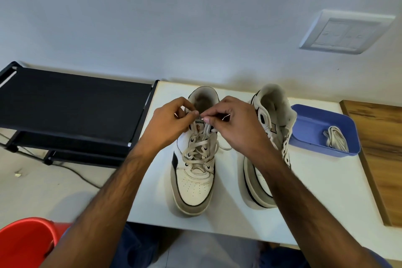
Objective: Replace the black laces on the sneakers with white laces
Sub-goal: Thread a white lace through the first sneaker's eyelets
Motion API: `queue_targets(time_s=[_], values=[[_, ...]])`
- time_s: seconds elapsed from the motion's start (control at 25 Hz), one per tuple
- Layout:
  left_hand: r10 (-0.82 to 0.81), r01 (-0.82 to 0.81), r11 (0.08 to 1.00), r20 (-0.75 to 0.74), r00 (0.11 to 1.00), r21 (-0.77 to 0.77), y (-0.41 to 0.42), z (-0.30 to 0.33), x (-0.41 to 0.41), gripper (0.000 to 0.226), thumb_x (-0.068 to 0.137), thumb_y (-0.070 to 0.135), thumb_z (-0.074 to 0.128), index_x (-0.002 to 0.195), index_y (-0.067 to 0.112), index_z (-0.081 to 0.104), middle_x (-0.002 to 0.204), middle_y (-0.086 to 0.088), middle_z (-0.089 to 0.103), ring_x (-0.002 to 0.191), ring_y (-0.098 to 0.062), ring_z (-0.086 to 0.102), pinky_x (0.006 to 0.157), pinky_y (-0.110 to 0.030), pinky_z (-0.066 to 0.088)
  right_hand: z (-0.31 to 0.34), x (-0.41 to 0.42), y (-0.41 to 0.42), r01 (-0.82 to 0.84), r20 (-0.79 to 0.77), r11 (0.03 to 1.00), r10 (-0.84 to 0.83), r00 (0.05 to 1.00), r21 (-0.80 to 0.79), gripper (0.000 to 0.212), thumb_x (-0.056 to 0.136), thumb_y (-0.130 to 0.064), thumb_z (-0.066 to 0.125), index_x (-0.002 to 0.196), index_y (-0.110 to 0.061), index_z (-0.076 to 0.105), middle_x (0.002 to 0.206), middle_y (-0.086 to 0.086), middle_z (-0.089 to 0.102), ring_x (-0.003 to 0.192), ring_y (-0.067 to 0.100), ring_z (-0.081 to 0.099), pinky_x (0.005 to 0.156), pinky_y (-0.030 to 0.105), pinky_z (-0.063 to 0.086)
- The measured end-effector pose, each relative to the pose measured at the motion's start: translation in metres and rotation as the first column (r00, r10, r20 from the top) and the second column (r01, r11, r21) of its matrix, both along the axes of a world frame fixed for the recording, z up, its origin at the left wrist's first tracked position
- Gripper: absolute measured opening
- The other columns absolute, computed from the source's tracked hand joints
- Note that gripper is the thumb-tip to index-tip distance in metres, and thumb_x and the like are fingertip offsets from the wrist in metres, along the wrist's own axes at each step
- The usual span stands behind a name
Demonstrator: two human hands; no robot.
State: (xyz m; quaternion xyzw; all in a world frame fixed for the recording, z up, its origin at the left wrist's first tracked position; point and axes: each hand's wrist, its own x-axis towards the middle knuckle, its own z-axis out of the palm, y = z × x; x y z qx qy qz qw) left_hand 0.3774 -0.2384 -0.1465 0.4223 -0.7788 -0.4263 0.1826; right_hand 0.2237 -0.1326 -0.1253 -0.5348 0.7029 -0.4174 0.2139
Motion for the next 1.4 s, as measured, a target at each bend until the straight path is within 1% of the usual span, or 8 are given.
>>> queue_targets(time_s=[0.08,0.16,0.28,0.6,0.84,1.0,1.16,1.4], values=[[-0.040,0.040,0.998,0.004,0.999,0.047,-0.004,0.003,0.005,0.007,0.099,0.027,0.061,0.103,0.028,0.067,0.076,0.000,0.072,0.071,-0.006,0.071,0.070,-0.030,0.052,-0.005,0.005,-0.001,0.000,-0.058,1.000,0.001,0.998,0.027,0.020,0.089,-0.007,0.074,0.103,-0.020,0.081,0.089,-0.007,0.063,0.082,0.002,0.060,0.074,0.008,0.042],[-0.113,0.114,0.988,-0.015,0.993,0.108,-0.010,0.001,0.013,0.013,0.102,0.021,0.058,0.111,0.026,0.066,0.082,0.007,0.071,0.079,-0.009,0.073,0.076,-0.040,0.055,-0.008,0.009,-0.003,-0.005,-0.108,1.000,0.007,0.994,0.020,0.020,0.090,-0.005,0.072,0.105,-0.016,0.079,0.093,-0.005,0.064,0.086,0.009,0.063,0.079,0.019,0.049],[-0.176,0.188,0.961,-0.079,0.981,0.204,-0.017,-0.004,0.021,0.020,0.103,0.014,0.057,0.120,0.022,0.064,0.085,0.008,0.067,0.085,-0.008,0.071,0.078,-0.035,0.058,-0.005,0.017,-0.004,-0.016,-0.267,1.000,0.023,0.964,0.026,0.013,0.091,-0.009,0.071,0.101,-0.016,0.076,0.095,-0.005,0.062,0.089,0.019,0.064,0.077,0.039,0.054],[-0.176,0.200,0.955,-0.123,0.977,0.220,-0.019,-0.007,0.023,0.021,0.103,0.012,0.056,0.119,0.023,0.063,0.094,-0.007,0.065,0.085,-0.013,0.068,0.080,-0.033,0.060,-0.003,0.037,-0.011,0.026,-0.545,0.985,0.070,0.836,0.168,0.009,0.092,-0.024,0.069,0.098,-0.026,0.076,0.102,-0.005,0.061,0.102,0.020,0.053,0.079,0.034,0.043],[-0.163,0.205,0.943,-0.172,0.971,0.261,-0.018,-0.007,0.027,0.025,0.105,0.018,0.052,0.129,0.022,0.058,0.096,-0.007,0.070,0.090,-0.016,0.072,0.085,-0.034,0.058,0.000,0.035,-0.017,0.043,-0.495,0.977,0.067,0.866,0.209,0.013,0.091,-0.019,0.070,0.096,-0.028,0.079,0.095,-0.005,0.068,0.094,0.015,0.052,0.078,0.029,0.041],[-0.165,0.222,0.926,-0.202,0.966,0.307,-0.020,-0.008,0.033,0.047,0.097,0.003,0.063,0.137,0.026,0.051,0.098,-0.010,0.070,0.095,-0.025,0.071,0.091,-0.041,0.058,-0.004,0.030,-0.020,0.065,-0.391,0.978,0.017,0.920,0.197,0.016,0.088,-0.017,0.072,0.091,-0.032,0.079,0.086,-0.011,0.075,0.087,0.013,0.060,0.086,0.033,0.044],[-0.154,0.201,0.939,-0.180,0.971,0.280,-0.018,-0.009,0.029,0.061,0.085,-0.002,0.076,0.133,0.026,0.051,0.094,-0.007,0.069,0.091,-0.027,0.071,0.090,-0.042,0.060,-0.004,0.033,-0.023,0.078,-0.407,0.977,0.009,0.914,0.196,0.028,0.084,-0.010,0.070,0.100,-0.031,0.063,0.088,-0.011,0.070,0.092,0.012,0.058,0.082,0.032,0.032],[-0.112,0.164,0.946,-0.191,0.975,0.279,-0.019,-0.008,0.032,0.045,0.080,-0.004,0.080,0.113,0.013,0.054,0.091,-0.006,0.072,0.085,-0.023,0.074,0.083,-0.034,0.061,0.000,0.020,-0.033,-0.090,-0.216,0.956,0.153,0.964,0.278,0.039,0.072,-0.002,0.076,0.080,-0.033,0.053,0.074,-0.014,0.069,0.083,0.004,0.063,0.088,0.037,0.039]])
